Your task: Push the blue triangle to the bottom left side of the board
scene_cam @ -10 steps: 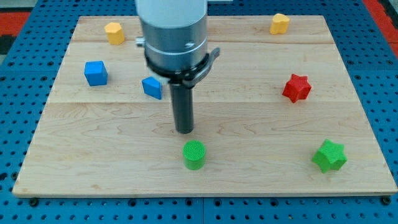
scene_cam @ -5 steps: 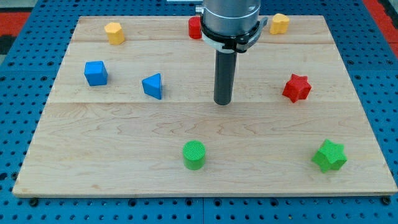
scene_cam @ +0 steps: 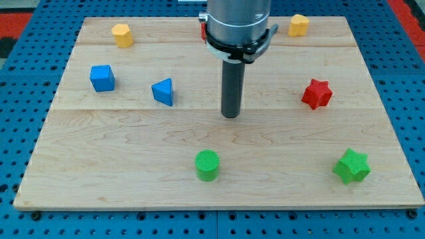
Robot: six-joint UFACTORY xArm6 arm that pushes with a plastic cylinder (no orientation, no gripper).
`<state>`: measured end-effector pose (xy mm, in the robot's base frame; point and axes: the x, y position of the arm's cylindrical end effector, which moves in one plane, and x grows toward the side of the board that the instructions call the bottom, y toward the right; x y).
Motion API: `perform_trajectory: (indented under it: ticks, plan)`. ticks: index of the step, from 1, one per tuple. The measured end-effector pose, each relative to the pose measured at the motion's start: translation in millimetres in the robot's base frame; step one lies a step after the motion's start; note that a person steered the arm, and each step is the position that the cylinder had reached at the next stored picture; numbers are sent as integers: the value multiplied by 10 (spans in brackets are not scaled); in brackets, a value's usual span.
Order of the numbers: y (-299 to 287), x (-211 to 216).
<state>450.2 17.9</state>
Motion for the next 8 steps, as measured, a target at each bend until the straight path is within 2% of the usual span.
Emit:
perform_trajectory:
  ticks: [1,2,3,8]
  plan:
    - [-81,-318]
    - [-264,-441]
    - [-668,-492]
    - [-869,-501]
